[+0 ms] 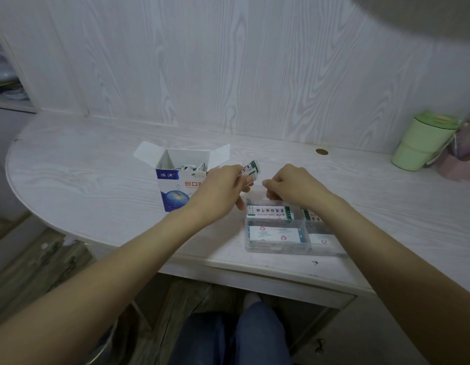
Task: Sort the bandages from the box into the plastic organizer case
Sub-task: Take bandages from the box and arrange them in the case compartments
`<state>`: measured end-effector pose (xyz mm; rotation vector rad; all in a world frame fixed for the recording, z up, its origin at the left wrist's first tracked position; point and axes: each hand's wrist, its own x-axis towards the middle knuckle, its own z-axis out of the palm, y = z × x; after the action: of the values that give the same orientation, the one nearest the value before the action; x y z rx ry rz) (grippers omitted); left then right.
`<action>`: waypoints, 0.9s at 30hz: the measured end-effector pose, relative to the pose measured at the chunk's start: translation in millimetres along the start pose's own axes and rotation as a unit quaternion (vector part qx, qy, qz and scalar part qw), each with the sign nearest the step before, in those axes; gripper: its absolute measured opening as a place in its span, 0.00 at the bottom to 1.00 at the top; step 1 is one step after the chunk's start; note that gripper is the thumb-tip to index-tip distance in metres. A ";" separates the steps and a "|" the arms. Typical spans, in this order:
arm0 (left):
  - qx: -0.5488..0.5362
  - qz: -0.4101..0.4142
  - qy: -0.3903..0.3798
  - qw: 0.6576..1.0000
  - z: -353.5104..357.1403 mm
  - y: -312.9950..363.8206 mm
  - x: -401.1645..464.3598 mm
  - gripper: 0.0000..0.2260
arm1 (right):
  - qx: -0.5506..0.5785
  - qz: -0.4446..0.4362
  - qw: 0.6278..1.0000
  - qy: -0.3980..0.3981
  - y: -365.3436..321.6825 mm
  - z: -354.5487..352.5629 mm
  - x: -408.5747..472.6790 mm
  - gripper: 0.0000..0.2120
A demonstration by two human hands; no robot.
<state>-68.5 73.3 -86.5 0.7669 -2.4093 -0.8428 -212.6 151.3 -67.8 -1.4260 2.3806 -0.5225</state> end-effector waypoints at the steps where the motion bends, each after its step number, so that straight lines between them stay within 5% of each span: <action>1: 0.000 -0.001 -0.001 1.000 0.0 0.0 0.3 0.14 | 0.004 -0.002 1.000 -0.007 0.0 1.1 1.1 0.17; 8: -0.003 -0.008 -0.005 1.000 -1.0 0.5 -0.3 0.12 | 0.069 -0.017 0.997 -0.026 4.0 -2.9 1.0 0.21; 22: -0.027 -0.026 -0.013 0.999 -5.4 4.6 -4.0 0.13 | -0.004 -0.021 0.997 -0.074 -3.9 2.4 -2.6 0.21; 27: -0.188 -0.057 -0.023 0.980 -7.6 9.8 -11.1 0.07 | 0.204 -0.064 0.977 0.008 1.7 -12.1 -21.4 0.08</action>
<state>-59.3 83.6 -77.2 0.7449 -2.1632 -1.3267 -209.7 172.9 -56.1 -1.3883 2.0417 -0.9940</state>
